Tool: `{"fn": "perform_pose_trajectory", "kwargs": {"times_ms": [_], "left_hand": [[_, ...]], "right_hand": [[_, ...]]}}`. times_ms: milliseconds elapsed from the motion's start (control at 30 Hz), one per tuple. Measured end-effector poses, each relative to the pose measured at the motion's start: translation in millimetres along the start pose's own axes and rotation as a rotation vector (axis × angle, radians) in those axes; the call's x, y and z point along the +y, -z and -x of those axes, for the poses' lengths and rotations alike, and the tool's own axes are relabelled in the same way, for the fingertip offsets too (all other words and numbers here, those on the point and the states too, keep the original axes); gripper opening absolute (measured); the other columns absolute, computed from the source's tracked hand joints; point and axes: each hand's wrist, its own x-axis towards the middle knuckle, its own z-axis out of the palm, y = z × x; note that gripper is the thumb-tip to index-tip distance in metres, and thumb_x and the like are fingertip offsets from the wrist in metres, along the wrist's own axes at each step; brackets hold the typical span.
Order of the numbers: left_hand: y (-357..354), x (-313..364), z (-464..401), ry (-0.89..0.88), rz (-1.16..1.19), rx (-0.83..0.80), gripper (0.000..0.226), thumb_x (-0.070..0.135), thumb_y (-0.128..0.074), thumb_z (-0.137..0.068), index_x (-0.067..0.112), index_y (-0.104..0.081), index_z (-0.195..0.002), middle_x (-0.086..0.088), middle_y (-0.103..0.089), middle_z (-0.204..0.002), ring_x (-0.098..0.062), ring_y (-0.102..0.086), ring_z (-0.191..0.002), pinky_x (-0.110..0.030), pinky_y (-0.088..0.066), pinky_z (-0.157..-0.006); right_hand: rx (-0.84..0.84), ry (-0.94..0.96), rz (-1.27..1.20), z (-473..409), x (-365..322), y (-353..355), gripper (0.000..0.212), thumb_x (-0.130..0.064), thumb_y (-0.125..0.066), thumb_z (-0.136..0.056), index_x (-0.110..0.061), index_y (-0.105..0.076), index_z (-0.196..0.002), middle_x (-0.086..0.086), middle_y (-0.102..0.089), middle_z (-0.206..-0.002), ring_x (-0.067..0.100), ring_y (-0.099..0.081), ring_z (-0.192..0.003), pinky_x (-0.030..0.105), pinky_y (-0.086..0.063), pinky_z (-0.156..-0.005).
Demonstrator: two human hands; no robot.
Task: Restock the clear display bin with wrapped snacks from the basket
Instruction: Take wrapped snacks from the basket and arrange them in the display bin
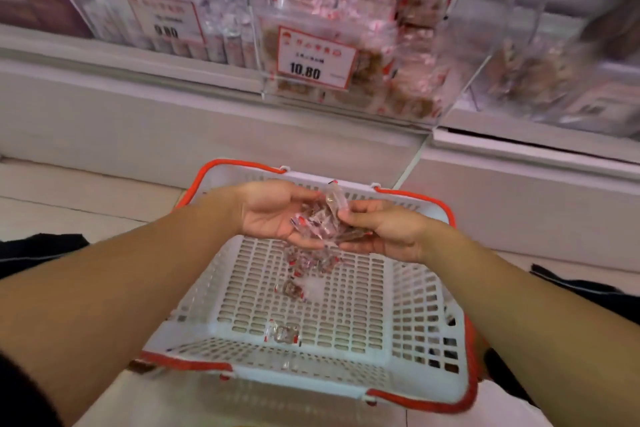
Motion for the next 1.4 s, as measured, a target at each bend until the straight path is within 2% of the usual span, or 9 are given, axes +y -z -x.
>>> {"fn": "perform_pose_trajectory", "kwargs": {"times_ms": [167,367,500,633,733,900,1033,1233,1400], "left_hand": [[-50.9,47.3,58.5,0.029,-0.199,0.017,0.032,0.018,-0.048,-0.087,0.008,-0.059,-0.115,-0.014,-0.067,-0.101,-0.020,-0.065,-0.078,-0.035,-0.056,-0.069],[-93.9,81.3,111.1,0.021,-0.318,0.013,0.051,0.018,-0.045,-0.091,0.004,-0.045,-0.140,-0.015,-0.064,-0.115,-0.033,-0.069,-0.092,-0.061,-0.053,-0.085],[-115.4,90.4,100.5,0.022,-0.396,-0.068,0.047,0.019,-0.044,-0.084,0.006,-0.055,-0.127,-0.012,-0.066,-0.102,-0.031,-0.068,-0.093,-0.048,-0.057,-0.079],[-119.6,102.6,96.2,-0.040,-0.399,-0.066,0.025,0.025,-0.047,-0.094,0.011,-0.060,-0.109,-0.014,-0.060,-0.100,-0.020,-0.059,-0.074,-0.029,-0.051,-0.057],[-113.3,110.7,101.8,-0.099,-0.426,-0.104,0.028,0.025,-0.056,-0.094,0.012,-0.056,-0.119,-0.016,-0.062,-0.109,-0.019,-0.059,-0.074,-0.027,-0.050,-0.057],[-112.5,124.0,110.0,-0.214,-0.453,-0.058,0.049,0.025,-0.059,-0.092,0.004,-0.047,-0.134,-0.022,-0.065,-0.111,-0.019,-0.062,-0.075,-0.026,-0.054,-0.062],[-123.3,121.1,108.6,-0.304,-0.395,-0.010,0.042,0.028,-0.056,-0.088,0.004,-0.058,-0.122,-0.017,-0.067,-0.101,-0.017,-0.061,-0.070,-0.025,-0.054,-0.059],[-135.1,113.7,104.6,-0.425,-0.263,0.052,0.035,0.032,-0.052,-0.087,0.013,-0.060,-0.114,-0.012,-0.067,-0.094,-0.018,-0.064,-0.071,-0.034,-0.056,-0.062],[-140.8,104.6,103.0,-0.467,-0.335,0.044,0.043,0.050,-0.053,-0.083,0.017,-0.070,-0.104,-0.007,-0.070,-0.085,-0.021,-0.070,-0.078,-0.041,-0.060,-0.065]], "right_hand": [[-0.121,0.083,0.234,54.1,-59.1,-14.6,0.009,-0.010,-0.061,-0.093,-0.012,-0.064,-0.101,0.002,-0.068,-0.079,0.012,-0.069,-0.073,0.026,-0.061,-0.071],[-0.041,0.296,0.809,109.1,-126.3,-30.4,0.033,-0.009,-0.080,-0.078,-0.006,-0.058,-0.103,0.015,-0.068,-0.075,0.021,-0.068,-0.066,0.033,-0.061,-0.062],[0.060,0.517,0.944,119.3,-147.8,-45.3,0.031,-0.012,-0.086,-0.072,-0.010,-0.060,-0.089,0.013,-0.068,-0.076,0.020,-0.067,-0.058,0.019,-0.049,-0.048],[0.186,0.630,1.062,122.8,-161.8,-49.7,0.034,-0.019,-0.091,-0.066,-0.017,-0.064,-0.087,0.000,-0.071,-0.079,0.017,-0.071,-0.071,0.032,-0.059,-0.062],[0.355,0.696,1.172,132.4,-176.7,-42.6,0.045,-0.029,-0.093,-0.060,-0.032,-0.063,-0.093,-0.015,-0.066,-0.095,0.000,-0.063,-0.088,0.016,-0.050,-0.073],[0.243,0.684,0.870,145.6,-192.6,-30.8,0.051,-0.019,-0.093,-0.048,-0.018,-0.066,-0.091,-0.004,-0.068,-0.073,0.009,-0.064,-0.053,0.018,-0.052,-0.051],[0.060,0.662,0.682,146.6,-190.5,-29.6,0.031,-0.007,-0.086,-0.057,-0.007,-0.070,-0.084,0.012,-0.074,-0.076,0.022,-0.073,-0.065,0.025,-0.059,-0.058],[0.135,0.807,0.626,137.4,-172.4,-40.8,0.034,-0.010,-0.078,-0.067,-0.015,-0.072,-0.100,0.007,-0.076,-0.086,0.015,-0.073,-0.078,0.024,-0.059,-0.072],[0.280,0.993,0.489,123.6,-152.3,-59.0,0.038,-0.017,-0.087,-0.056,-0.019,-0.072,-0.090,0.000,-0.072,-0.075,0.011,-0.068,-0.064,0.021,-0.055,-0.060]]}}
